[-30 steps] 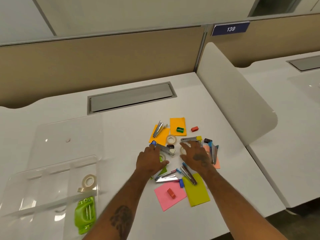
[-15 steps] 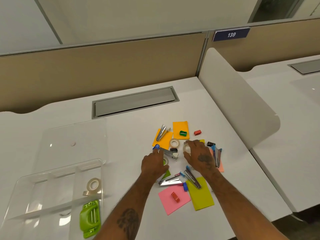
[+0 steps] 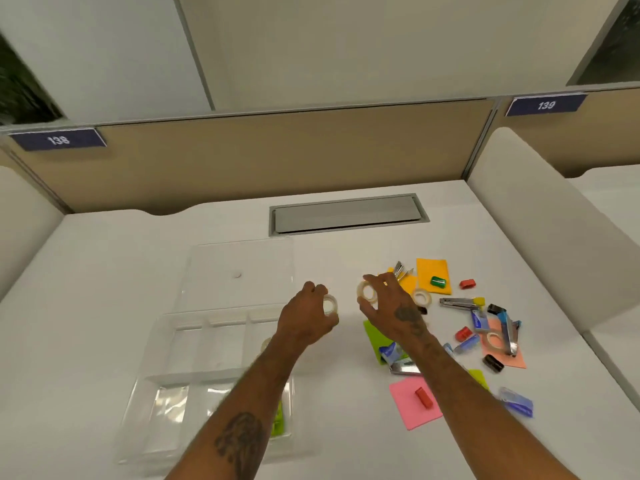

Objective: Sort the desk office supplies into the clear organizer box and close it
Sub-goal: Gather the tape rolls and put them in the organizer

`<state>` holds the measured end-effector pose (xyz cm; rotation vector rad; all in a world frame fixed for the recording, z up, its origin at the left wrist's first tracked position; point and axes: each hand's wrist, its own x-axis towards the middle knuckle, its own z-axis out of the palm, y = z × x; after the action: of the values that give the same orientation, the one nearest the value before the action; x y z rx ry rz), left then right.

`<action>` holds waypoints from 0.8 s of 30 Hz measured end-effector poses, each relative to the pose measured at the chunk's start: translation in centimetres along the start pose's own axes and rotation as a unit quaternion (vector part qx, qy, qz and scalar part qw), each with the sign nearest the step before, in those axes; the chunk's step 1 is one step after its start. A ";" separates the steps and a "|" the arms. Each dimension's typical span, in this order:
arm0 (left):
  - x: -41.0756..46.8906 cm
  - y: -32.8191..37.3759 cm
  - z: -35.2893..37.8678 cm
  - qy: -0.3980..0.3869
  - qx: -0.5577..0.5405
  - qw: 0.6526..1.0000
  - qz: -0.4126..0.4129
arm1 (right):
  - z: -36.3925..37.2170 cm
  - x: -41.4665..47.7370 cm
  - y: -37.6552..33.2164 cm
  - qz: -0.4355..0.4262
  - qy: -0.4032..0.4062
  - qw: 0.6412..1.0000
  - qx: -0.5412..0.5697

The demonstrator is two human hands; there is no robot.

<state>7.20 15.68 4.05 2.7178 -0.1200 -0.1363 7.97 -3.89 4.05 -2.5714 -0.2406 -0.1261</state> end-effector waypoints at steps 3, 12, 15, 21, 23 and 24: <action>-1.8 -3.6 -1.8 0.017 0.000 1.000 -0.024 | 1.9 0.0 -3.7 -0.024 -0.018 0.999 0.034; -6.8 -11.3 -4.0 0.002 0.013 0.998 -0.063 | 6.6 -1.3 -11.4 -0.069 -0.083 0.991 0.077; -7.5 -12.5 -3.9 -0.009 0.010 0.998 -0.061 | 7.6 -2.0 -12.2 -0.074 -0.094 0.992 0.050; -7.9 -13.3 -3.3 -0.023 -0.008 0.999 -0.045 | 8.8 -2.5 -12.4 -0.072 -0.123 0.990 0.016; -7.8 -13.3 -3.0 -0.029 -0.009 0.999 -0.039 | 9.2 -2.7 -12.2 -0.069 -0.130 0.989 0.008; -7.8 -13.3 -2.9 -0.032 -0.007 0.999 -0.036 | 9.3 -2.8 -12.1 -0.069 -0.133 0.989 0.002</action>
<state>0.61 29.76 1.85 2.7051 -0.0387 -0.2452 3.26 10.75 2.05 -2.5614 -0.5190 0.1675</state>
